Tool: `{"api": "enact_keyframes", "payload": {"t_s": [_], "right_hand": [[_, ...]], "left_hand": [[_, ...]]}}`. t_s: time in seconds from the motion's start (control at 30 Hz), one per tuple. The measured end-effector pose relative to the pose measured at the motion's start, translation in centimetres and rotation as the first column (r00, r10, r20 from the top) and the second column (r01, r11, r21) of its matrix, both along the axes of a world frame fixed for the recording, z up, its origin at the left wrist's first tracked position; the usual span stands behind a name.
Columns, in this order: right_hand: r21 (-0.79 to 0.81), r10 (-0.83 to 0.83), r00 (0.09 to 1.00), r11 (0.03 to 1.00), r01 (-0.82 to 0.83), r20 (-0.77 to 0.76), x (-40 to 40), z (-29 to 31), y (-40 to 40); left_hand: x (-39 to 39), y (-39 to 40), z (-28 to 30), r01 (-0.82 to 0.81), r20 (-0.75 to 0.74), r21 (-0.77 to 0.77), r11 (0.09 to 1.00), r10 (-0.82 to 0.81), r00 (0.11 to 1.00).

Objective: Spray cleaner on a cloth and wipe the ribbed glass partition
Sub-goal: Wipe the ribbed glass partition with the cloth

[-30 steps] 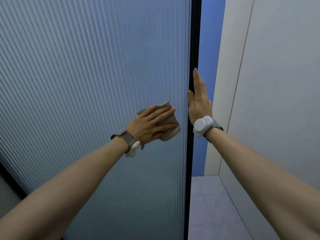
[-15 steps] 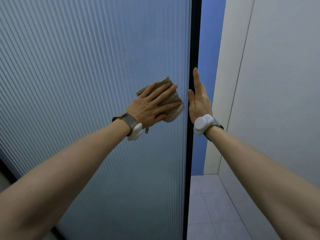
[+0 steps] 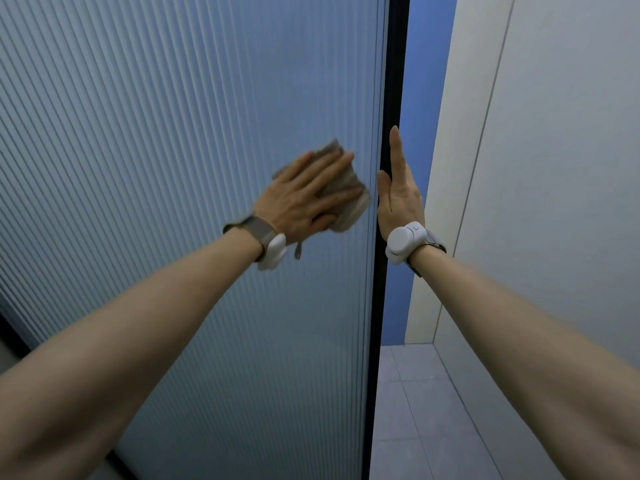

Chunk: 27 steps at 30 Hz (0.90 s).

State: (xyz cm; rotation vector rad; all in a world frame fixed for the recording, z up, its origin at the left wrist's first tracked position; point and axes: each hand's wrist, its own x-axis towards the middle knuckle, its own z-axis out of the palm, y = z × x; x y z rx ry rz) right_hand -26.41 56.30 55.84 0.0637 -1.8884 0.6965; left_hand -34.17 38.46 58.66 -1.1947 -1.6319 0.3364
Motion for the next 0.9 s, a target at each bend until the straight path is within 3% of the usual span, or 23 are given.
{"api": "enact_keyframes", "payload": {"t_s": [0.2,0.43,0.53,0.7,0.9], "right_hand": [[-0.013,-0.006,0.999,1.0,0.007,0.037,0.5,0.3,-0.2],[0.016,-0.045,0.999,0.999,0.045,0.006,0.0,-0.1,-0.2],[0.017,-0.06,0.998,0.998,0.06,-0.001,-0.2,-0.2,-0.3],[0.037,-0.066,0.998,0.997,0.066,0.01,0.3,0.4,-0.2],[0.074,-0.09,0.996,0.993,0.091,-0.023,1.4,5.0,-0.2]], "left_hand": [[0.1,0.7,0.0,-0.027,0.001,0.04,0.999,0.027,1.0],[0.4,-0.4,-7.7,0.006,0.004,-0.165,0.986,-0.005,1.0],[0.0,-0.6,-8.1,0.04,-0.007,-0.212,0.976,-0.043,0.999],[-0.5,-0.9,-3.4,0.063,-0.022,-0.162,0.985,-0.067,0.997],[-0.5,-0.9,6.4,0.007,-0.045,-0.068,0.998,-0.01,0.999]]}}
